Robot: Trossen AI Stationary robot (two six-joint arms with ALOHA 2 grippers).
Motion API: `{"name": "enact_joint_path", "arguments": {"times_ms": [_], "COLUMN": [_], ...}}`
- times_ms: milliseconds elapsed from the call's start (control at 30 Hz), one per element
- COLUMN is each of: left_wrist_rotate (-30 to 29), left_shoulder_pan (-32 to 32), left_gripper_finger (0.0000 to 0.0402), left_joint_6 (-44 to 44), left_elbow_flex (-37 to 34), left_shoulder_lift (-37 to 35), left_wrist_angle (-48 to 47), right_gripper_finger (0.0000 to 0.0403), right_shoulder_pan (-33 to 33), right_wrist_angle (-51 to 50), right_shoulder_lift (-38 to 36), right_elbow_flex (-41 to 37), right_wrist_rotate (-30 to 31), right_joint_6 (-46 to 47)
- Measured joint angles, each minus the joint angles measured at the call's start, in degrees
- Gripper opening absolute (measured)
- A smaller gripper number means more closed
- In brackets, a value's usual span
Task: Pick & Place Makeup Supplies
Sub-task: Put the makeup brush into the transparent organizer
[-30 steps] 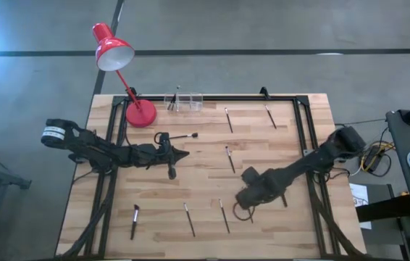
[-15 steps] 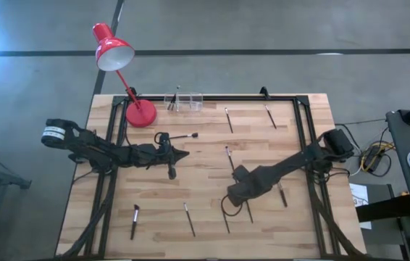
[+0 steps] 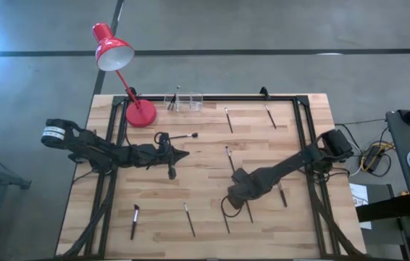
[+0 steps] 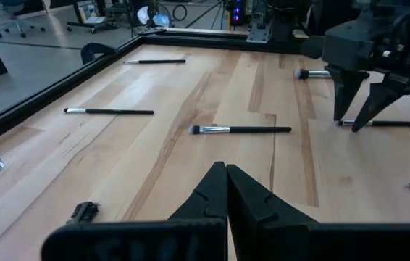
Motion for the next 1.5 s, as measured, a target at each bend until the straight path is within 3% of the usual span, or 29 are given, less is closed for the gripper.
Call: {"name": "enact_joint_path", "arguments": {"times_ms": [500, 833, 1100, 1333, 1500], "left_wrist_rotate": [0.00, -0.42, -0.50, -0.26, 3.69], "left_shoulder_pan": [0.00, 0.00, 0.00, 0.76, 3.22], "left_gripper_finger": [0.0000, 0.0000, 0.0000, 0.0000, 0.0000], "left_joint_6": [-3.43, -6.58, -6.14, -4.08, -6.00], "left_elbow_flex": [0.00, -0.05, -2.16, -4.63, -4.50], "left_shoulder_lift": [0.00, 0.00, 0.52, 6.29, 13.27], "left_wrist_angle": [0.00, 0.48, 10.33, 24.40, 35.02], "right_gripper_finger": [0.0034, 0.0014, 0.0013, 0.0013, 0.0013], "right_shoulder_pan": [-1.84, -1.96, -1.96, -2.71, -4.75], "right_wrist_angle": [1.15, -0.53, 0.44, 13.08, 30.07], "right_shoulder_lift": [0.17, -1.14, -6.44, -14.64, -21.29], "right_elbow_flex": [0.04, -0.13, -2.36, -10.53, -19.00], "right_wrist_rotate": [0.54, 3.33, 7.94, 11.88, 13.07], "right_joint_6": [-9.80, -18.04, -27.30, -34.00, -40.96]}}
